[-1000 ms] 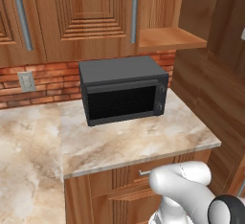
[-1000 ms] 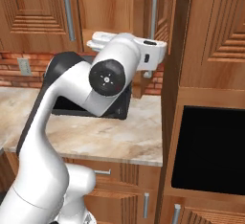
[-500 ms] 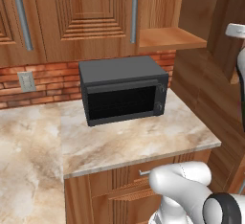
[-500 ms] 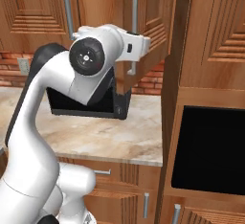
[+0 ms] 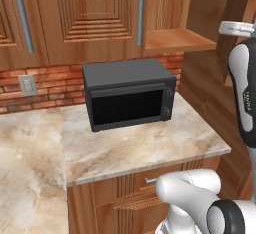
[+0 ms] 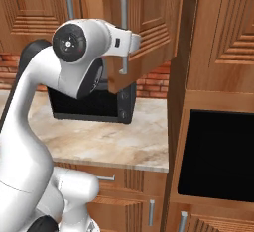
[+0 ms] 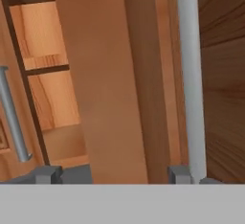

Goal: Open the cabinet. Pick the dish brush and place it next to the sink. Then close the cabinet.

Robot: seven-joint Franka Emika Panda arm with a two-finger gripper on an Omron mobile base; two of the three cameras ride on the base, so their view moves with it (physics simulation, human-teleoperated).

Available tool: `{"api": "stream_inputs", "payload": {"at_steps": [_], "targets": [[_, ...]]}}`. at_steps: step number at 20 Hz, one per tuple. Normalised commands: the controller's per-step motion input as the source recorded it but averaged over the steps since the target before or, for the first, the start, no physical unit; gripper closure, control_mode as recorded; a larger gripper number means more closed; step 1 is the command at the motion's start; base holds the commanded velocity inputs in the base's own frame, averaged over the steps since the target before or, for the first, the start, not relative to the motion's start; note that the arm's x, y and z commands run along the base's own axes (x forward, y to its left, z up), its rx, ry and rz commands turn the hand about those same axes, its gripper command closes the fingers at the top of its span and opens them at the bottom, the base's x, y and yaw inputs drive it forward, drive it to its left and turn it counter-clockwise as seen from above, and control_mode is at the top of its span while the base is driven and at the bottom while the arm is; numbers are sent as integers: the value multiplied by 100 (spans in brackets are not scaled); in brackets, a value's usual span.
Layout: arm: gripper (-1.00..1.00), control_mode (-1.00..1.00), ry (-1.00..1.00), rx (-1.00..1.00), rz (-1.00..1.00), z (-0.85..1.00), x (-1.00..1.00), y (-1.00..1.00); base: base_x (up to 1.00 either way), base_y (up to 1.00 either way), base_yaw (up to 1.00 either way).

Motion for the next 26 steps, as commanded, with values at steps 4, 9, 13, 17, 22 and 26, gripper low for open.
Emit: {"api": "stream_inputs", "payload": {"at_steps": [4,9,13,17,22,26], "targets": [[-100,-100,0,1,0,-4,59,33,0,0,0],[-100,-100,-1,1,0,-6,74,31,0,0,0],[-100,-100,-3,4,0,0,77,14,0,0,0],[-100,-100,-5,9,0,0,79,4,0,0,0],[-100,-100,-4,14,0,0,66,-3,0,0,0],[-100,-100,-3,19,2,5,58,-27,0,0,0]]}}
